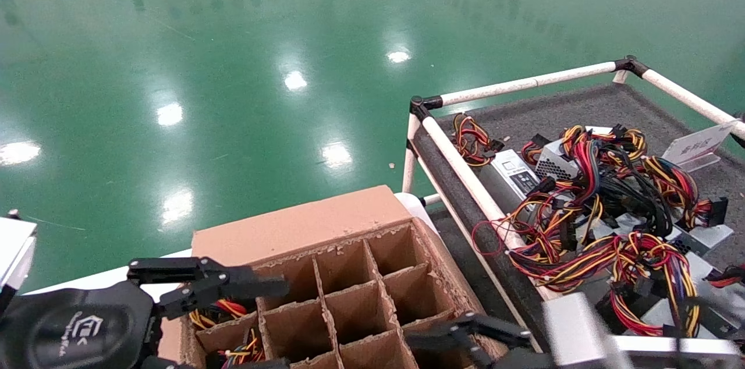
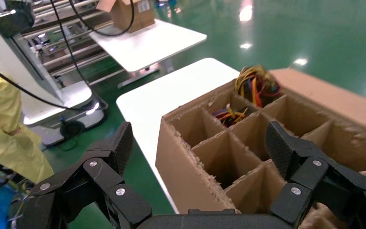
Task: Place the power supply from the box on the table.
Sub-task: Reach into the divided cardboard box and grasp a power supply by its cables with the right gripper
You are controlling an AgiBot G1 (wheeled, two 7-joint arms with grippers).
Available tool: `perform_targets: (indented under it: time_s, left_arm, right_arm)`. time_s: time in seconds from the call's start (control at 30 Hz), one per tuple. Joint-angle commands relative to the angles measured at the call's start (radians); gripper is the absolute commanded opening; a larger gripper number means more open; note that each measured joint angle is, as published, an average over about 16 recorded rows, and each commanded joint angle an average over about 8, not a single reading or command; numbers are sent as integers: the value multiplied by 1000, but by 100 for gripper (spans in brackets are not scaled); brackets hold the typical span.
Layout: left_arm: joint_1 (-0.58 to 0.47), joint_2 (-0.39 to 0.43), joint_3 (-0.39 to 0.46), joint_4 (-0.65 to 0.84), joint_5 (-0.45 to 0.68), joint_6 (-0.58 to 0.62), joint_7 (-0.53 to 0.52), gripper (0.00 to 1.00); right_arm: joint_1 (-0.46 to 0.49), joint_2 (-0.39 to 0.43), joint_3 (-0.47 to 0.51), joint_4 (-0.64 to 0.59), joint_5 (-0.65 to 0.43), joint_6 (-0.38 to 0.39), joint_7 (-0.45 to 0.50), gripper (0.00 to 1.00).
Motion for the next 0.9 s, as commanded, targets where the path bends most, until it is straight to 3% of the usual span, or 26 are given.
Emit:
perform_targets:
  time_s: [0.03, 0.37, 0.9]
  left_arm:
    - [0, 0, 0, 0, 0, 0, 0, 100]
    - [0, 0, 0, 0, 0, 0, 0, 100]
    - [0, 0, 0, 0, 0, 0, 0, 100]
  right_arm:
    - [8, -25, -19, -12, -24, 1, 0, 100]
    - [112, -207, -131, -152, -171, -19, -36, 100]
    - [280, -506, -227, -511, -336, 46, -203, 100]
